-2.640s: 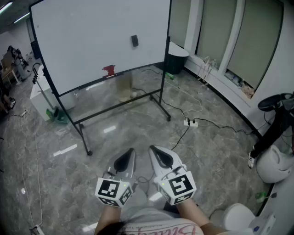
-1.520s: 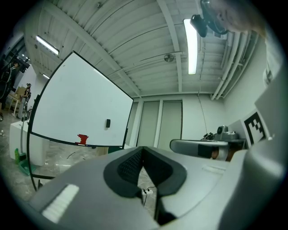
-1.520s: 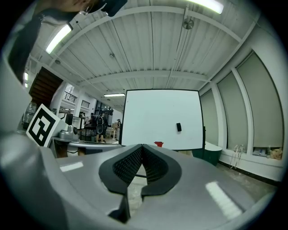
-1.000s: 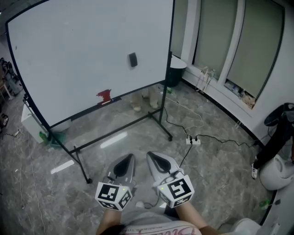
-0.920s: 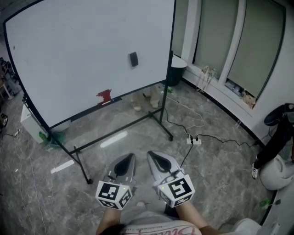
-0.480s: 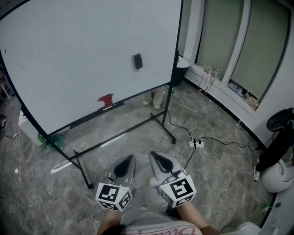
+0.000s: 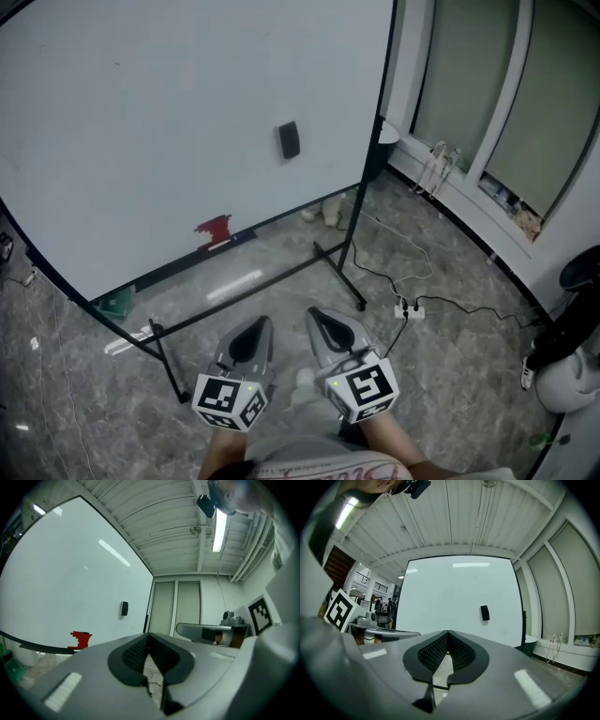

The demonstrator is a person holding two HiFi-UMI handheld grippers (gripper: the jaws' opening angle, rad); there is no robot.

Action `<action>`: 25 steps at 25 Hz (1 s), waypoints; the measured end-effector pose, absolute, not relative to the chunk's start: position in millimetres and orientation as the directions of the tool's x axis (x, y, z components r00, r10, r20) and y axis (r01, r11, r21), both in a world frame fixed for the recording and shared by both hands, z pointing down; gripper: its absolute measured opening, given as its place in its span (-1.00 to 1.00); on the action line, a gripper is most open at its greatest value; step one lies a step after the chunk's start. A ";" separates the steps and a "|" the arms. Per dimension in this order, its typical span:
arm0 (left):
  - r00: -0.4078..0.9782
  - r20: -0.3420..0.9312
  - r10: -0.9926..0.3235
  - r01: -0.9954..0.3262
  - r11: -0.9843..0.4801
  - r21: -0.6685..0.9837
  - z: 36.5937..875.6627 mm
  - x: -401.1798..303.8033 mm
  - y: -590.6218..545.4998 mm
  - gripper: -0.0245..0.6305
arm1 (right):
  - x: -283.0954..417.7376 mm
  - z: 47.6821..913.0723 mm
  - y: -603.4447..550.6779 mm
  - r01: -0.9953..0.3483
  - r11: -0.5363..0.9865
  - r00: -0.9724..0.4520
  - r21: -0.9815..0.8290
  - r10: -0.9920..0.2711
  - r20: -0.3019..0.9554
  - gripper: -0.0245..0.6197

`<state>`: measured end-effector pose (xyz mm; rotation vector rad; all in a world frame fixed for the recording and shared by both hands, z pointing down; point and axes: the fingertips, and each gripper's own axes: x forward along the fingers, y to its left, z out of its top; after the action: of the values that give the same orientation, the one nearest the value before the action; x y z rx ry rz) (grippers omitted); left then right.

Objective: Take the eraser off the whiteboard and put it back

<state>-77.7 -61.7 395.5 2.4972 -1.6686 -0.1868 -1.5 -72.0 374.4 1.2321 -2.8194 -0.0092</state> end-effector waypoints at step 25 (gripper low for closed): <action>0.298 -0.054 -0.953 -0.937 -0.303 0.175 379.7 -104.4 -287.4 -0.93 | -62.7 337.6 -371.2 -0.681 0.711 -0.723 0.173 -0.691 -0.006 -0.29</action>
<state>-104.4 -287.4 379.7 2.4403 -1.7849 -0.2232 -62.7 -371.2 337.6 1.1446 -2.8511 -0.2526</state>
